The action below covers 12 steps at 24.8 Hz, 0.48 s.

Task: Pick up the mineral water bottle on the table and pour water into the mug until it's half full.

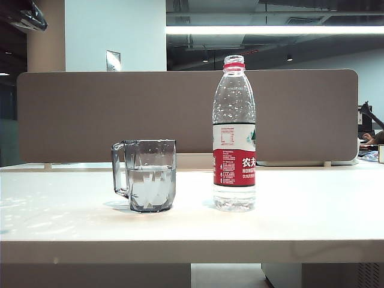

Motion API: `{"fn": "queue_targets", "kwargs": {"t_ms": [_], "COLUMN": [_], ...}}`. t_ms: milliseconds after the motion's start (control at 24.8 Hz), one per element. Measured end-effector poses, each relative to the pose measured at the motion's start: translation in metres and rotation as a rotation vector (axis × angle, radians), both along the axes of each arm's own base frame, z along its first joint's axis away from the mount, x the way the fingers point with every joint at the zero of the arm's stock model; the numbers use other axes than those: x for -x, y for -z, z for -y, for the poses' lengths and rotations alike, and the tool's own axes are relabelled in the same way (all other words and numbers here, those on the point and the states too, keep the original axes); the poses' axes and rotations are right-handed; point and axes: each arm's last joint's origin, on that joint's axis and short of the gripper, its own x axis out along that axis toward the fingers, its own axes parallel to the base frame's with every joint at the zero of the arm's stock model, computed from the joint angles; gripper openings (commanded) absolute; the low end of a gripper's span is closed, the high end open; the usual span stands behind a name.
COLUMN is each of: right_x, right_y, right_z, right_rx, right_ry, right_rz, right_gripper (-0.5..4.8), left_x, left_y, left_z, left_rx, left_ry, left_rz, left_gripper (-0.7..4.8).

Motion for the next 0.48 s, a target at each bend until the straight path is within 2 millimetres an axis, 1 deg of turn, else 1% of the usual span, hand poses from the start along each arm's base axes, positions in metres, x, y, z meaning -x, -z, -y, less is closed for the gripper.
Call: {"fn": "queue_targets", "kwargs": {"t_ms": [81,161,484], "right_x": [0.0019,0.0042,0.0060], "right_y": [0.0025,0.0096,0.0053], "right_z": [0.0017,0.0048,0.0073], "right_rx": [0.005,0.008,-0.004], "right_ry": [0.013,0.039,0.062], "right_rz": [-0.018,-0.034,0.026], "right_gripper": [-0.05,-0.05,-0.05], "left_x": [0.0000,0.0000,-0.0001], "left_y": [0.0000,0.0000,0.0000], "left_z": [0.0000,0.0000,0.0000], "left_rx": [0.000,0.000,-0.001], "left_ry": [0.000,0.000,0.000], "left_rz": [0.000,0.000,0.000], "left_gripper": [-0.01,-0.01,-0.01]}}
